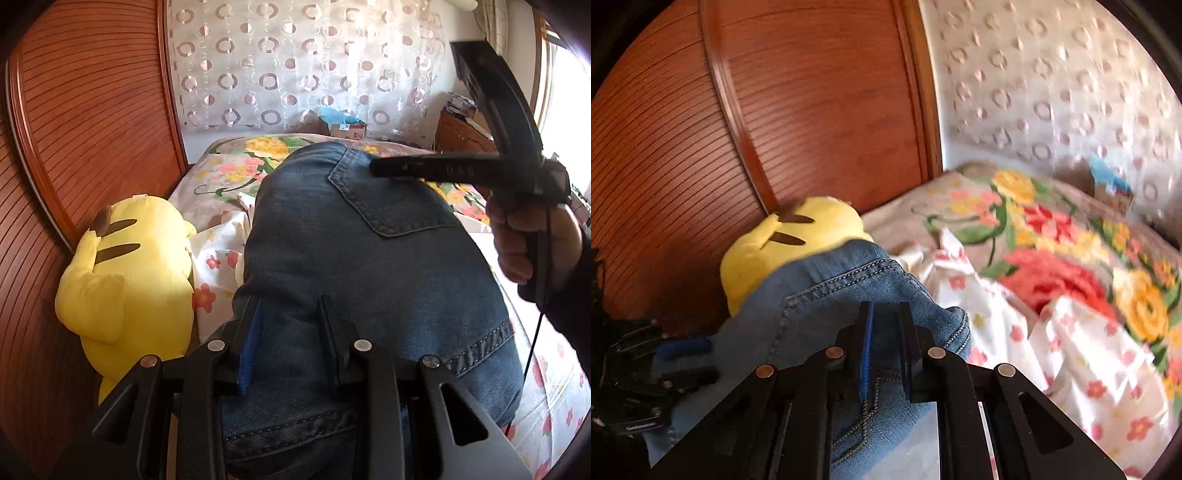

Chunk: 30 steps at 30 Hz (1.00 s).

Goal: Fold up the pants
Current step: 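Lower the folded jeans onto the bed beside the plush toy and open both grippers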

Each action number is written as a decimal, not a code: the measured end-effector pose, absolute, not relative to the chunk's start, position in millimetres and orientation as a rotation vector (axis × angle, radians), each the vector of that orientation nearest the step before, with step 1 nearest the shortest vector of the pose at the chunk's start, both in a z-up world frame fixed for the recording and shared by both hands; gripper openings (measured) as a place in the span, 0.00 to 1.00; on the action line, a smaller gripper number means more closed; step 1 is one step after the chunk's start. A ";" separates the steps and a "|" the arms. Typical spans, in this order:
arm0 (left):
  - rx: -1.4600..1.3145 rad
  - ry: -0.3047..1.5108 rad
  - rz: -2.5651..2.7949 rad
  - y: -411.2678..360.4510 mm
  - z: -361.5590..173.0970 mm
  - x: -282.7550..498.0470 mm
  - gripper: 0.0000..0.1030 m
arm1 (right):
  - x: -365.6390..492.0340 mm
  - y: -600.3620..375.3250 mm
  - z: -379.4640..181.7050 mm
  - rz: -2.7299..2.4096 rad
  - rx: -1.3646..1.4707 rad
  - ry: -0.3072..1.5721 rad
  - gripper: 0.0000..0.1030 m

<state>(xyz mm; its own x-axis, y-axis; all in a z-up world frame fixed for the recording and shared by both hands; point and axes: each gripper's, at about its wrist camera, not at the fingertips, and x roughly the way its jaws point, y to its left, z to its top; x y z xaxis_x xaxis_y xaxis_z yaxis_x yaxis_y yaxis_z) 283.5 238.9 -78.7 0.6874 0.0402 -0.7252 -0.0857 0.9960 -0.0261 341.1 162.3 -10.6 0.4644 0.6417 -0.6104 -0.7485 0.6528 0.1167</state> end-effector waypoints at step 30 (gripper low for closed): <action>-0.003 0.589 -0.043 113.3 0.4 181.2 0.75 | 51.6 -31.7 36.2 0.610 -0.084 0.459 0.13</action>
